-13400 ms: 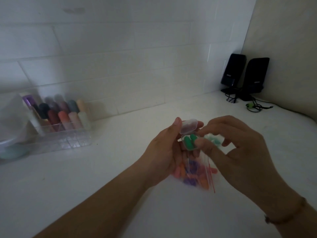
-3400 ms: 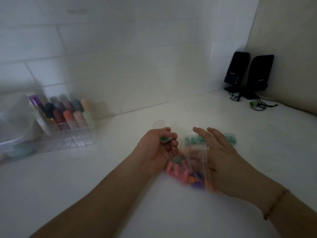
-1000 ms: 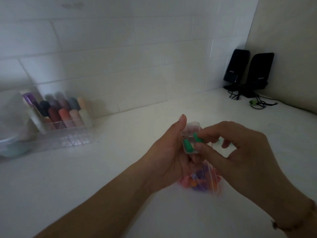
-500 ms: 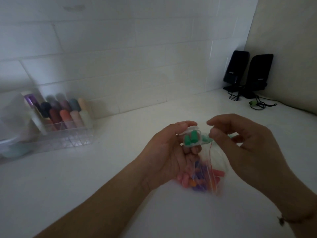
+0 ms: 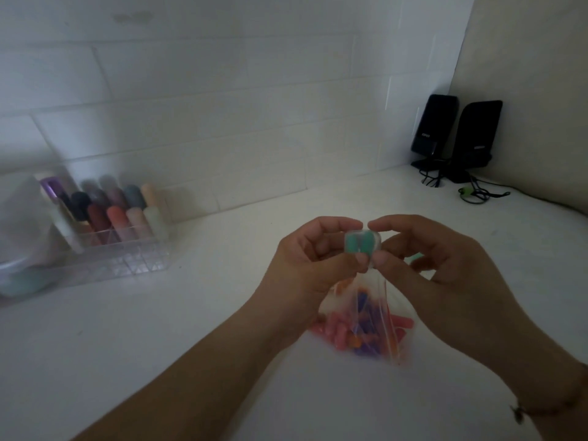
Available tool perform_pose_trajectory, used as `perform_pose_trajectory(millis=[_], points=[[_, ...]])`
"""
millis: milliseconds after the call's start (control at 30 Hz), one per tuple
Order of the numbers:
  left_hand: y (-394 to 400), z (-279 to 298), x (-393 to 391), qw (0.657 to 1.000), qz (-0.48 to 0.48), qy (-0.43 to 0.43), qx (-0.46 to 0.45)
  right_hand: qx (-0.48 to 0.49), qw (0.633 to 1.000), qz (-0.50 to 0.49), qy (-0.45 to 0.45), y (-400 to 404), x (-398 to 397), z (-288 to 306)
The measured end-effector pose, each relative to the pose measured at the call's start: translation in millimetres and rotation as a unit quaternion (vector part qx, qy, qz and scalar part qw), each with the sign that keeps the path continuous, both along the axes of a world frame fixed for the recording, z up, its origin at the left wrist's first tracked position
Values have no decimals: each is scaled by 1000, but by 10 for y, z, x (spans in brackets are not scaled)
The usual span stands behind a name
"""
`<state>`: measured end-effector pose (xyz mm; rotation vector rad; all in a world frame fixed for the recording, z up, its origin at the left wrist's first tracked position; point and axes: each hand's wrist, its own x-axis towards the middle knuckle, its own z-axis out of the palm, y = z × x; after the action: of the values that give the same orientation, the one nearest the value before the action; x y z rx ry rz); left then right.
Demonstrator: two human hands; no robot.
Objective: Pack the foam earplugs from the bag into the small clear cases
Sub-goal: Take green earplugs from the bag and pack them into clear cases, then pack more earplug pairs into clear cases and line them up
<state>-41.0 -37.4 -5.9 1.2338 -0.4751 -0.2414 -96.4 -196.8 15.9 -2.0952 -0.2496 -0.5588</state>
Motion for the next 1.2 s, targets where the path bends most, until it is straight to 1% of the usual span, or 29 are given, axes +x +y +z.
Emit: perform_pose_trajectory(millis=[67,133,200,233,300,333,367,433,467,500,533,567,633,700,733,800,867,933,1033,1200], points=[[2,19,-21,999,11,-41,16,9,1000,-2,-8,-9,8,-11],[6,33,-46,997,21,-72,34,40,999,7,1,-26,15,-11],[1,51,-80,987,44,-129,85,57,998,15,19,-48,29,11],[3,44,-85,972,73,-184,128,51,998,16,25,-62,35,23],[7,25,-79,915,135,-319,207,51,997,27,44,-99,32,56],[4,16,-64,891,154,-362,226,53,996,37,61,-121,20,84],[0,18,-52,881,164,-375,238,44,994,49,82,-144,7,120],[-20,60,-42,885,168,-345,263,34,992,40,115,-227,26,165],[-50,95,-31,886,158,-329,285,64,992,6,106,-300,56,179],[-88,132,-10,881,146,-324,313,120,988,-44,82,-394,97,186],[-140,171,23,872,132,-323,343,190,976,-95,51,-513,140,189],[-213,220,71,867,115,-316,368,262,955,-139,26,-641,173,195],[-402,317,228,869,83,-280,400,384,901,-202,-3,-873,209,214],[-655,371,420,869,64,-246,424,459,855,-243,-21,-1049,219,201],[-796,378,500,865,54,-238,438,480,839,-255,-32,-1109,222,184],[-1076,347,623,848,22,-241,471,512,815,-266,-57,-1187,237,139],[-1295,265,699,829,-4,-239,506,529,800,-275,-70,-1229,258,99],[-1419,172,775,813,-6,-238,531,531,796,-283,-71,-1259,282,80],[-1471,97,835,798,4,-212,565,535,793,-279,-83,-1297,303,72],[-1478,105,831,785,-3,-205,584,539,791,-273,-101,-1309,309,76]])
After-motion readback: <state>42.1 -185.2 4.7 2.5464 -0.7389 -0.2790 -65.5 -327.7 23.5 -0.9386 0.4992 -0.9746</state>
